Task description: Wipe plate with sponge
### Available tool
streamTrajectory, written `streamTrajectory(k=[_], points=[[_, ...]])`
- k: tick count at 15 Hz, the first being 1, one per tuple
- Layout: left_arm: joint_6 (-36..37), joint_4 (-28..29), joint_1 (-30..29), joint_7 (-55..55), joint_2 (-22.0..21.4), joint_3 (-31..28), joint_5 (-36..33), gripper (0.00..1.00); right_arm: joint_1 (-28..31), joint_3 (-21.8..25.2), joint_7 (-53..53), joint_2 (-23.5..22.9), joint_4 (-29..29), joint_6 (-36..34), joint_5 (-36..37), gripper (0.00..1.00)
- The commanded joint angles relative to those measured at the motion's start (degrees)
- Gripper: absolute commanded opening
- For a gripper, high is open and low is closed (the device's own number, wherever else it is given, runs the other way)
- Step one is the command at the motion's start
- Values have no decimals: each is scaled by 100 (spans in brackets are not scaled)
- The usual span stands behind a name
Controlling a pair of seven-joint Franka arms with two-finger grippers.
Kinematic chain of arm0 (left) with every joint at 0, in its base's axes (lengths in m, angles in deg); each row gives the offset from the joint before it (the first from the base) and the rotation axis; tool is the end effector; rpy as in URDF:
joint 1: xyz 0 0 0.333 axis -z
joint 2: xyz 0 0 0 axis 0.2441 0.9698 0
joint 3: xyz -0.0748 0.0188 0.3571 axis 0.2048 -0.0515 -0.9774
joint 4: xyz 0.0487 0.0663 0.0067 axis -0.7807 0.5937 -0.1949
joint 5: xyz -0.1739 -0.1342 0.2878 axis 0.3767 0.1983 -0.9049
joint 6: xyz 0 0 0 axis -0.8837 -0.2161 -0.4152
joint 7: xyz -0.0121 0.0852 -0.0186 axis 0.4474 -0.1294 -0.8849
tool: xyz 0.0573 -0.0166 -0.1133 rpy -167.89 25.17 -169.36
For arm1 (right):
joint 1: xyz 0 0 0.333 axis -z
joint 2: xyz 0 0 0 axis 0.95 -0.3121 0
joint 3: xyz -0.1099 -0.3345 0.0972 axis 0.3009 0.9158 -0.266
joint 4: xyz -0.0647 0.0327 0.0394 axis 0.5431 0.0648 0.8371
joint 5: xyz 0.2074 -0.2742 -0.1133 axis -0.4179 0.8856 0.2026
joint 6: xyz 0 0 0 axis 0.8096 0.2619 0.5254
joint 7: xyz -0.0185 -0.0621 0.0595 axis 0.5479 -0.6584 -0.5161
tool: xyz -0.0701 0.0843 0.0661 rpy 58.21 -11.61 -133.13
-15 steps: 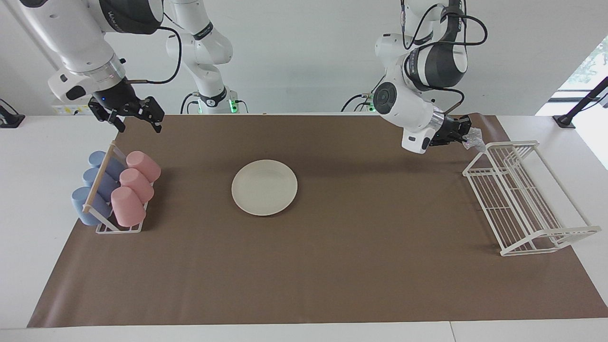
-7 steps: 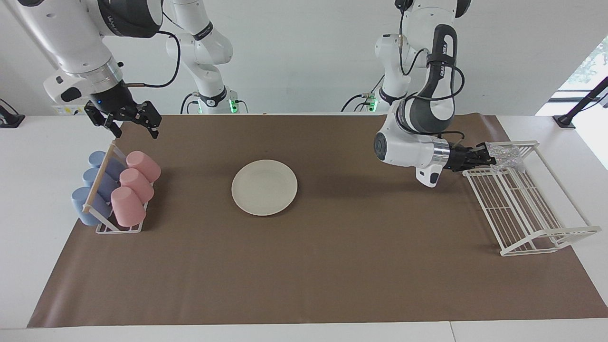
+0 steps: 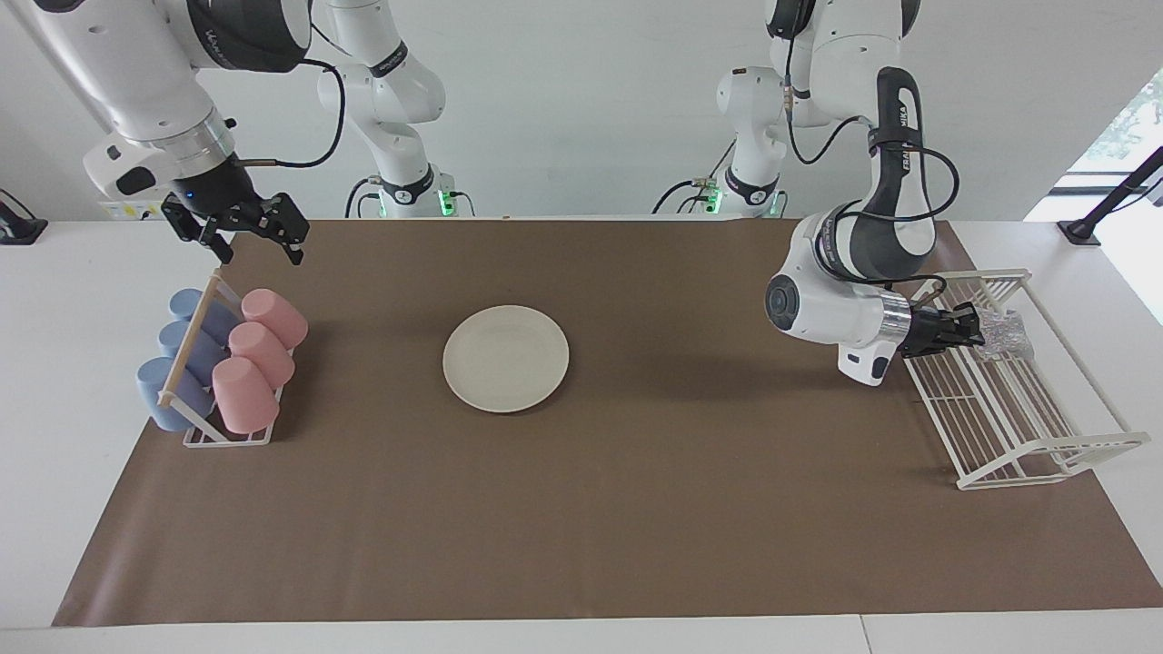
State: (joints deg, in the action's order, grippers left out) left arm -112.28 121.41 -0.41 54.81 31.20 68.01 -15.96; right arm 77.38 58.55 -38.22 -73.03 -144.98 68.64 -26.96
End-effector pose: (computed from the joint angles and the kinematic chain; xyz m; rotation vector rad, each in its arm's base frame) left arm 0.6010 -0.0370 0.4382 -1.9522 0.0880 -0.0206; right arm 0.5146 -0.0329 0.6383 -3.1291 0.0958 0.0101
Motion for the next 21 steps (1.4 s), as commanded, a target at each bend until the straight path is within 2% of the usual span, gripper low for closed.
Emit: streamTrajectory(k=[1, 5, 8, 10, 11, 13, 14, 15, 16, 21], points=[[-170, -117, -114, -258, 104, 30, 173, 0, 49, -38, -28, -4, 26, -97, 92, 100], [-320, -82, -150, -338, 104, 30, 173, 0, 41, -29, -28, 4, 44, -430, 136, 100], [-391, -73, -193, -346, 104, 30, 173, 0, 41, -29, -28, -4, 44, -422, 136, 100], [-470, -64, -194, -346, 104, 30, 173, 25, 32, -38, -28, -4, 44, -387, 145, 100], [-470, -73, -202, -338, 104, 30, 173, 34, 32, -29, -19, 4, 44, -387, 153, 100], [-470, -64, -211, -338, 104, 30, 173, 38, 32, -29, -19, 4, 53, -387, 154, 100], [-470, -73, -211, -338, 95, 30, 173, 49, 32, -29, -19, -4, 53, -387, 162, 100], [-470, -73, -211, -338, 95, 30, 173, 71, 32, -29, -19, -4, 53, -396, 162, 100], [-470, -73, -211, -329, 95, 30, 173, 100, 32, -29, -19, -4, 53, -413, 162, 100], [-470, -117, -211, -67, -1, 56, 182, 100, 32, -29, -19, 4, 53, -431, 162, 100]])
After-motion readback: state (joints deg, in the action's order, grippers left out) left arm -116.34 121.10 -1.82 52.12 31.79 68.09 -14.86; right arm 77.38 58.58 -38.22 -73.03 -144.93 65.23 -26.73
